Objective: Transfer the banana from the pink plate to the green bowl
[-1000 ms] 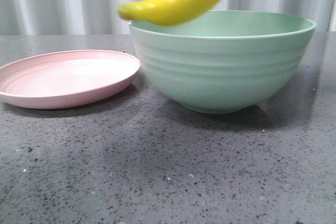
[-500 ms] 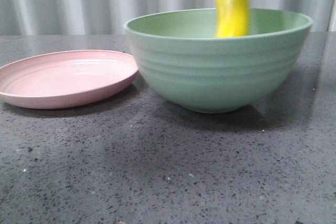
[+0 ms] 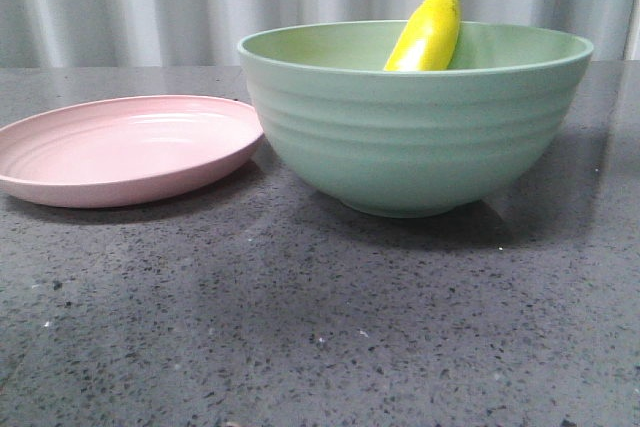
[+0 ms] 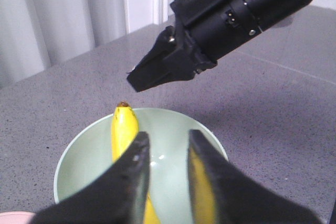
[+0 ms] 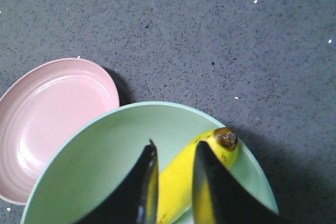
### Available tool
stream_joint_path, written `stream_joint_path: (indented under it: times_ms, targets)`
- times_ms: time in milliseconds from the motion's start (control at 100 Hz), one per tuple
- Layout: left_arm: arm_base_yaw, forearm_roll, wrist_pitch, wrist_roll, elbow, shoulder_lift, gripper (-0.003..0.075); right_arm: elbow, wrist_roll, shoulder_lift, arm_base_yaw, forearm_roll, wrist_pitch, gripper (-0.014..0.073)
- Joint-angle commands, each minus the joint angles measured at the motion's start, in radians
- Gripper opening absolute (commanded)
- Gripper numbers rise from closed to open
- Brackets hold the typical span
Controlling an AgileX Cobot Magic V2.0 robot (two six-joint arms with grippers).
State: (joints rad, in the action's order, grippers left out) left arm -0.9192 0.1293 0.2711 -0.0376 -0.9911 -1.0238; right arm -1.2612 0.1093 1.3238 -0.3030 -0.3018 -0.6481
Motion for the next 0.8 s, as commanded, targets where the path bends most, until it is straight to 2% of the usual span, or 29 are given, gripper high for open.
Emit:
stream_joint_path:
  times_ms: [0,130,260,520,790]
  targets:
    - [-0.006,0.011,-0.079,0.005,-0.008,0.051,-0.0013,-0.036,0.013,-0.071,0.006,0.015,0.045,-0.007]
    - [-0.006,0.011,-0.086,0.005,0.047,0.126,-0.002,-0.008,0.013,-0.135,0.006,0.03,0.06,-0.007]
    - [-0.006,0.011,-0.131,0.005,0.137,0.213,-0.002,0.086,0.048,-0.23,0.006,0.04,0.144,-0.007]
    - [-0.006,0.011,-0.261,0.005,0.368,0.416,-0.002,0.423,0.087,-0.5,0.006,0.041,0.407,-0.007]
    - [-0.006,0.04,-0.43,0.005,0.624,0.569,-0.002,0.74,0.089,-0.782,0.006,0.041,0.502,-0.007]
